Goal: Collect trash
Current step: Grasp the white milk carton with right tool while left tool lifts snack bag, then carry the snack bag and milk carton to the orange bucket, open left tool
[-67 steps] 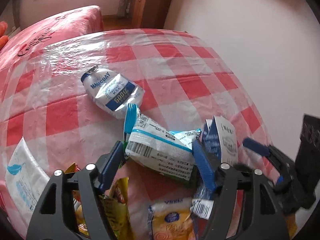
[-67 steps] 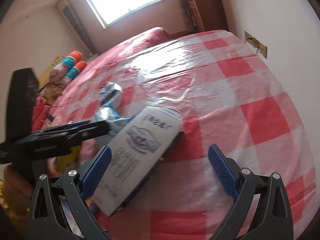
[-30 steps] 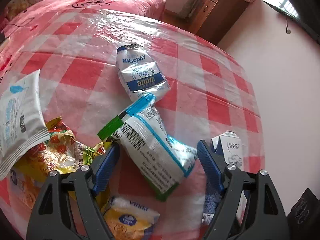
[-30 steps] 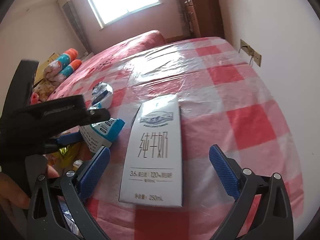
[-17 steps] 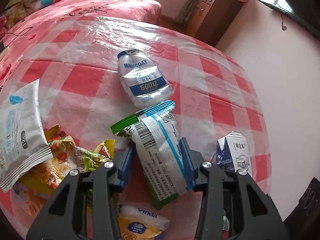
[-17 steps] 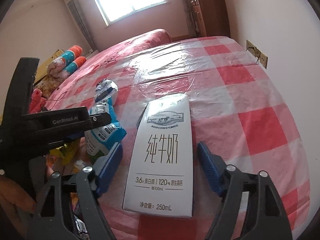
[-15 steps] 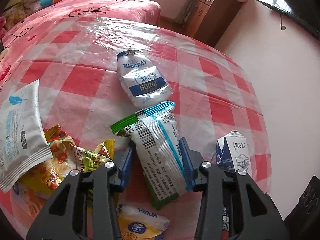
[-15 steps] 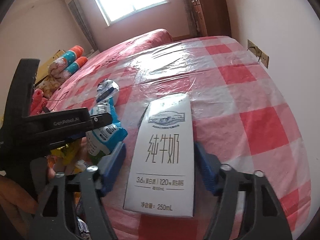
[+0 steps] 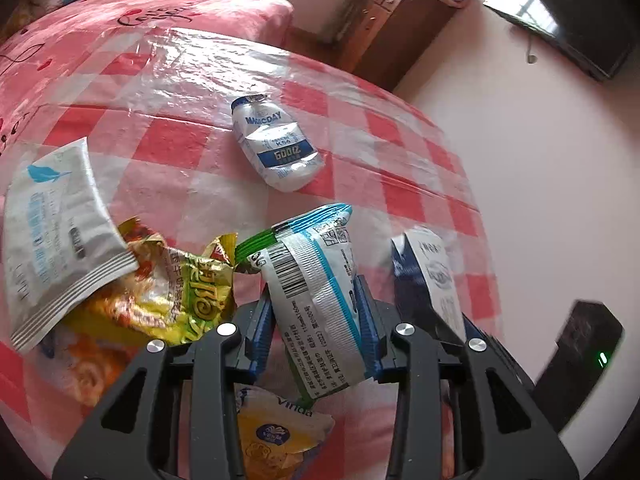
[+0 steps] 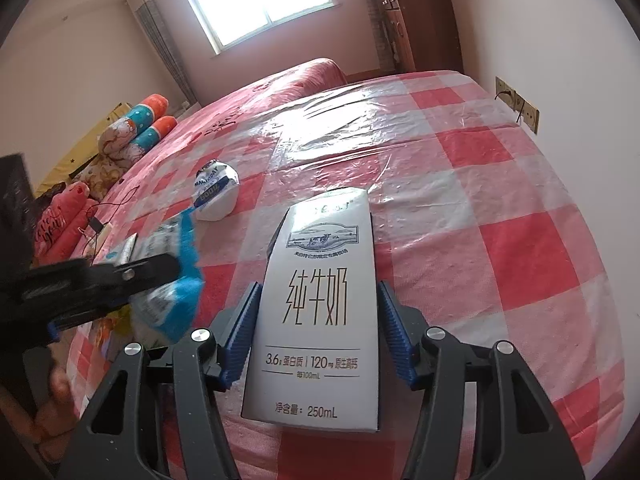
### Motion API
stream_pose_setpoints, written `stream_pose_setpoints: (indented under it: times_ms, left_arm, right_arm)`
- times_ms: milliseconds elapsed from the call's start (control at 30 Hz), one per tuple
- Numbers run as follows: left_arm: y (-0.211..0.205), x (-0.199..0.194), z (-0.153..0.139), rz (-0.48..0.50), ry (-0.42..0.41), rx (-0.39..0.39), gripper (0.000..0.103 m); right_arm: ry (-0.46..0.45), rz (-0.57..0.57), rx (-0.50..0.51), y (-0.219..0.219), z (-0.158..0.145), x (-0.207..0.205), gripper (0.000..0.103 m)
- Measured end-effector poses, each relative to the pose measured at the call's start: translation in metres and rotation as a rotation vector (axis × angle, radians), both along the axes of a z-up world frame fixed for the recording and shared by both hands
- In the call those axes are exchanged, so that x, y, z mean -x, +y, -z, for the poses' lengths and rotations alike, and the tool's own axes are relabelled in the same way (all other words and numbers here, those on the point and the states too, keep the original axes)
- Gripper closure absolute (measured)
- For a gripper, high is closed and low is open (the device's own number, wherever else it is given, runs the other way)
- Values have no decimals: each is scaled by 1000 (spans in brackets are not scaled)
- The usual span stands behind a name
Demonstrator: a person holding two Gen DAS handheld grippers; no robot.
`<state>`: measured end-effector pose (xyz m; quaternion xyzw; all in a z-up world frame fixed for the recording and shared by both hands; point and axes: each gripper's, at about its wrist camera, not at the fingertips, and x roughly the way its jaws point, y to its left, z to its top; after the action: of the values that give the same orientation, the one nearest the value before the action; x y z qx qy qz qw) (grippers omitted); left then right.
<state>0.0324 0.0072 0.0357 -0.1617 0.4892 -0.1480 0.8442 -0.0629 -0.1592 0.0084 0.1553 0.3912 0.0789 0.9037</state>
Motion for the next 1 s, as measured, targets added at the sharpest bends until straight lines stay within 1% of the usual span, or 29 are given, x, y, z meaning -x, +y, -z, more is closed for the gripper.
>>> stream_pose_setpoints:
  times_ms: [100, 200, 333, 500, 667, 733, 867, 1000]
  left_arm:
    - [10, 13, -7, 35, -11, 37, 64]
    - [20, 23, -14, 71, -41, 100, 64]
    - [33, 29, -15, 77, -58, 165, 64]
    - [45, 35, -19, 96, -82, 234, 64]
    - [61, 41, -32, 100, -118, 291, 64]
    - [67, 44, -36, 100, -130, 308, 64]
    - [81, 54, -46, 105, -155, 330, 64]
    - [97, 67, -54, 100, -181, 336, 64]
  right_arm:
    - [-10, 0, -7, -1, -1, 1, 48]
    - [-9, 5, -2, 1, -2, 2, 48]
    - [-17, 27, -3, -1, -3, 6, 48]
    - [-26, 52, -104, -12, -6, 13, 48]
    - [-43, 75, -155, -17, -17, 21, 48]
    - [-45, 80, -193, -19, -20, 24, 48]
    - [-46, 71, -276, -18, -28, 30, 48]
    - [-53, 36, -364, -10, -41, 36, 48]
